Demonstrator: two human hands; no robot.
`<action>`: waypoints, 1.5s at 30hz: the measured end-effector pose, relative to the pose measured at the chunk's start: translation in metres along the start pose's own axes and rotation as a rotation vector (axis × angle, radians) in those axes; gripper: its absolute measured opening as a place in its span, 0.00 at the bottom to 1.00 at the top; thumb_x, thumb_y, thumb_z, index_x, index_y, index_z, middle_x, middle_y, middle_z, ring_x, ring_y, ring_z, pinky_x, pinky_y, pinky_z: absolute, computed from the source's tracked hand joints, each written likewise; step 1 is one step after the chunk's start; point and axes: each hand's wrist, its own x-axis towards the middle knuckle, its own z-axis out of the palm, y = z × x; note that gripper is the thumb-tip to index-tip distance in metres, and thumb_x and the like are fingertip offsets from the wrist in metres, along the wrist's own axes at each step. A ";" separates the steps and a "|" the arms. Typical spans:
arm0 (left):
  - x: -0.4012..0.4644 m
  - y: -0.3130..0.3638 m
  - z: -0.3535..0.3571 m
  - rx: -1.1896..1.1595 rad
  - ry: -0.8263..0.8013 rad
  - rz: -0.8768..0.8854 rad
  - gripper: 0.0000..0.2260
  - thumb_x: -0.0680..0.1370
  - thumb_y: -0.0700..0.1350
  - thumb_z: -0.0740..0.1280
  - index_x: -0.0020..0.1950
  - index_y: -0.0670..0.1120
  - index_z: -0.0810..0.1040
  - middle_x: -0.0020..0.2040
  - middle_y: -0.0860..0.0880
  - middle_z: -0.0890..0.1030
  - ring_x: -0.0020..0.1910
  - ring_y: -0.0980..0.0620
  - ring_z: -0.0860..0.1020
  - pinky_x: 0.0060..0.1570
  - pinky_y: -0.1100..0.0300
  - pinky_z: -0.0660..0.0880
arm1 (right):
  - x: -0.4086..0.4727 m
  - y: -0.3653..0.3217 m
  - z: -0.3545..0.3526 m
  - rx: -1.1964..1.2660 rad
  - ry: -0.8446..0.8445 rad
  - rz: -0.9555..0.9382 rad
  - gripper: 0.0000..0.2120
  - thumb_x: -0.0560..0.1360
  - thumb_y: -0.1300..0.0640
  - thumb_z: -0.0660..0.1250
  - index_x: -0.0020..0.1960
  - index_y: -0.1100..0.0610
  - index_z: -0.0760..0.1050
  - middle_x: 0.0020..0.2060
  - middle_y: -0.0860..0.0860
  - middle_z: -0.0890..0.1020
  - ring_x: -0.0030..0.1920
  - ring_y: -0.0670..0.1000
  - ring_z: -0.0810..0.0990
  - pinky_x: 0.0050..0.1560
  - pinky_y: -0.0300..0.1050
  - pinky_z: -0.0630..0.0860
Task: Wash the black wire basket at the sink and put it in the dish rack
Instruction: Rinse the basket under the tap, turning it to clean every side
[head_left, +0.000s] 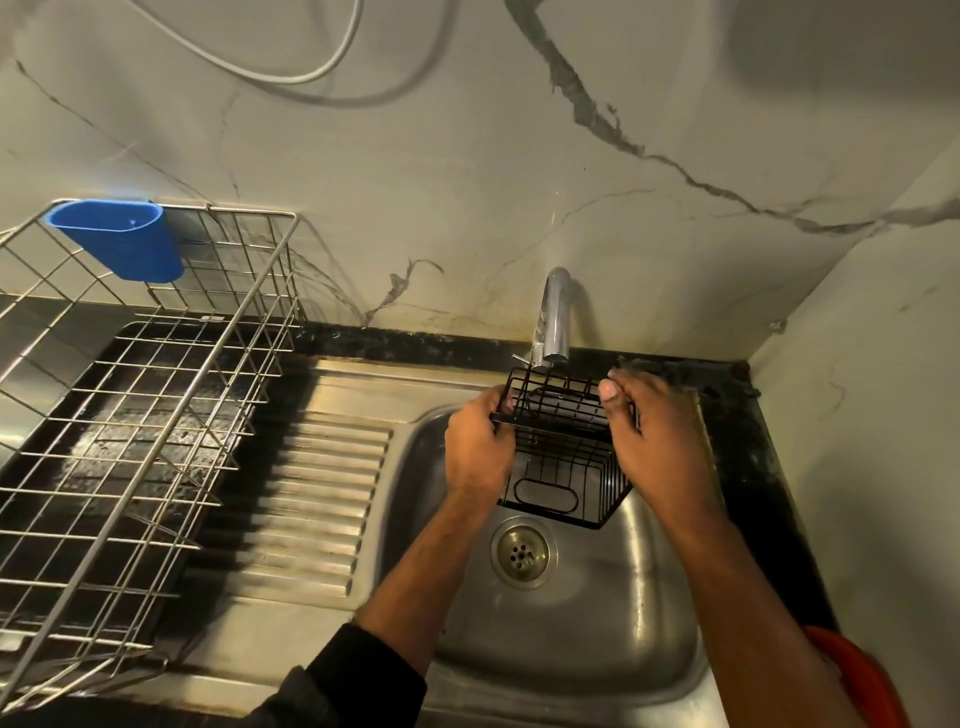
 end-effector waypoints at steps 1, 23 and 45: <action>0.000 -0.001 0.002 -0.009 -0.001 0.005 0.18 0.79 0.34 0.66 0.68 0.48 0.78 0.59 0.50 0.84 0.55 0.58 0.79 0.64 0.58 0.76 | 0.000 0.002 0.000 0.002 0.005 0.004 0.23 0.82 0.44 0.56 0.71 0.56 0.72 0.69 0.53 0.75 0.67 0.51 0.73 0.60 0.37 0.64; 0.002 -0.007 0.001 -0.064 0.046 -0.019 0.17 0.81 0.39 0.67 0.69 0.49 0.78 0.60 0.52 0.84 0.57 0.60 0.78 0.63 0.61 0.74 | -0.004 -0.005 -0.002 -0.004 -0.015 -0.011 0.24 0.83 0.44 0.55 0.73 0.54 0.71 0.71 0.51 0.73 0.69 0.50 0.71 0.61 0.37 0.61; 0.008 -0.005 -0.012 -0.102 0.120 -0.001 0.13 0.82 0.45 0.66 0.66 0.50 0.80 0.56 0.53 0.85 0.53 0.60 0.79 0.58 0.63 0.76 | 0.000 -0.017 0.000 0.076 -0.001 -0.040 0.22 0.84 0.46 0.52 0.69 0.54 0.75 0.67 0.50 0.76 0.61 0.44 0.73 0.57 0.33 0.63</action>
